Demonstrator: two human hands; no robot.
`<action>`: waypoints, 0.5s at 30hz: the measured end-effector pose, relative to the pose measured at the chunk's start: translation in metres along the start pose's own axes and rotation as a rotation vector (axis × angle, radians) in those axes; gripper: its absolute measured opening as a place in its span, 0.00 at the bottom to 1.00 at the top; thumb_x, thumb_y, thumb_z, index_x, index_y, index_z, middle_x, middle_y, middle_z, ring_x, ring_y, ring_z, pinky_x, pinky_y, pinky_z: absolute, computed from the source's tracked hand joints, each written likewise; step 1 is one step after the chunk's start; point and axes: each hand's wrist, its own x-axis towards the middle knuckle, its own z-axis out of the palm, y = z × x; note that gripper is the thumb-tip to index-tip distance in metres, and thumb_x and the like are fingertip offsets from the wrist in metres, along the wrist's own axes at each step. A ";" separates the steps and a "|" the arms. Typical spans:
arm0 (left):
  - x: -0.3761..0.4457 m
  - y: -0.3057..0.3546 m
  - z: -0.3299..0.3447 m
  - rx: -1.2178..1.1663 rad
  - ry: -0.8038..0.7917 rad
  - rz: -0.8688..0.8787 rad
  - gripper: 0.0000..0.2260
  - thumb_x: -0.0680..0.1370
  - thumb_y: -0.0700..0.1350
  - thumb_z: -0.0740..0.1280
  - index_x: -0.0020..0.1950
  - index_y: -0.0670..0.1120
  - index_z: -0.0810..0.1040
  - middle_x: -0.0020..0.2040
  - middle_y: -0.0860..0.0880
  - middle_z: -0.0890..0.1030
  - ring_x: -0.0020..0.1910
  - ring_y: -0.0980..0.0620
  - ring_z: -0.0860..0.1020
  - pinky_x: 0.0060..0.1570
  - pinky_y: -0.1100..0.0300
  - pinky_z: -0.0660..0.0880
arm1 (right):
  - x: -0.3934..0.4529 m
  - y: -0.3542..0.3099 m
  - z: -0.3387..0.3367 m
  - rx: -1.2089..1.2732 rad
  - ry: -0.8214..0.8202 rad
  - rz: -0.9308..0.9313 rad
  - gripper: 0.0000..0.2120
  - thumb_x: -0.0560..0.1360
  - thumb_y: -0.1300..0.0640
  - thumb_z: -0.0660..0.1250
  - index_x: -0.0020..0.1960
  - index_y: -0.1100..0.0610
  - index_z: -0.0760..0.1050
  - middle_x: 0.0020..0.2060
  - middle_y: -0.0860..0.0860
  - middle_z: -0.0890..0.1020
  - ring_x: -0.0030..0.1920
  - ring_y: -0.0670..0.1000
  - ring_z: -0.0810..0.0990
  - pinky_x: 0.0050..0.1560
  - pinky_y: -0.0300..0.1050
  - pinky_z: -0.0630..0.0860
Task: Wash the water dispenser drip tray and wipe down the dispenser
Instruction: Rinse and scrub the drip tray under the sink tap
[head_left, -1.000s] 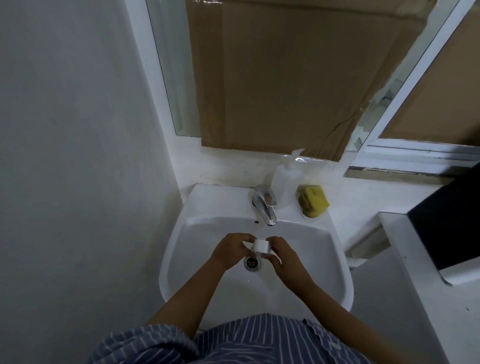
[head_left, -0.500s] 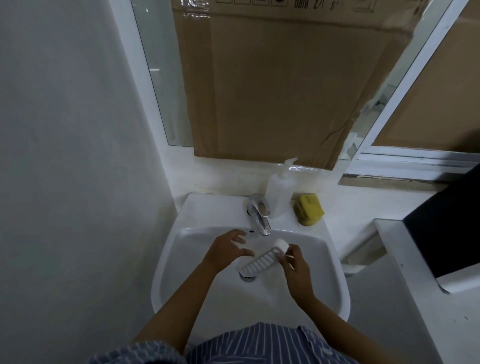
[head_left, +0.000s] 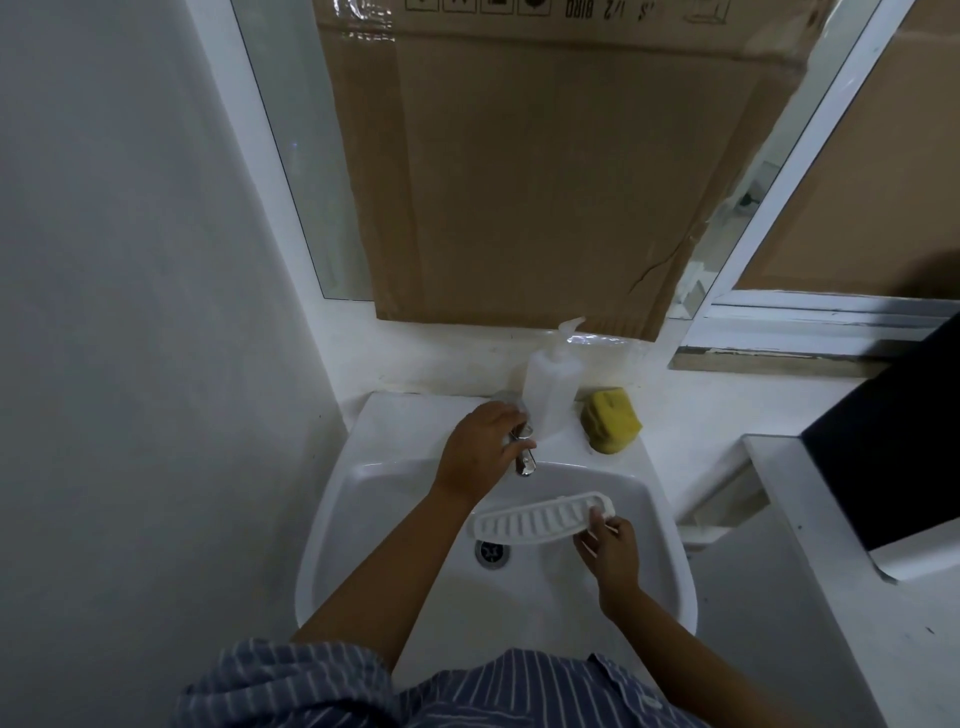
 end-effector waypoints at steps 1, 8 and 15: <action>0.002 0.000 0.000 0.000 -0.005 0.020 0.11 0.76 0.49 0.69 0.54 0.44 0.81 0.54 0.49 0.81 0.54 0.51 0.78 0.55 0.57 0.75 | 0.001 0.000 0.000 0.006 -0.004 0.006 0.07 0.80 0.57 0.64 0.50 0.60 0.70 0.55 0.63 0.79 0.56 0.61 0.80 0.57 0.55 0.78; 0.006 -0.003 -0.001 0.093 -0.032 0.225 0.12 0.69 0.36 0.75 0.51 0.35 0.82 0.49 0.41 0.84 0.52 0.49 0.81 0.57 0.62 0.70 | 0.003 -0.002 0.003 0.049 0.004 0.047 0.07 0.80 0.57 0.63 0.50 0.61 0.69 0.54 0.63 0.80 0.55 0.62 0.81 0.56 0.55 0.78; 0.015 -0.002 -0.004 0.209 -0.092 0.297 0.12 0.68 0.33 0.73 0.51 0.35 0.82 0.49 0.40 0.84 0.50 0.47 0.83 0.54 0.63 0.74 | 0.004 -0.005 0.004 0.077 -0.006 0.073 0.07 0.81 0.57 0.63 0.50 0.60 0.70 0.54 0.63 0.80 0.55 0.61 0.81 0.57 0.55 0.78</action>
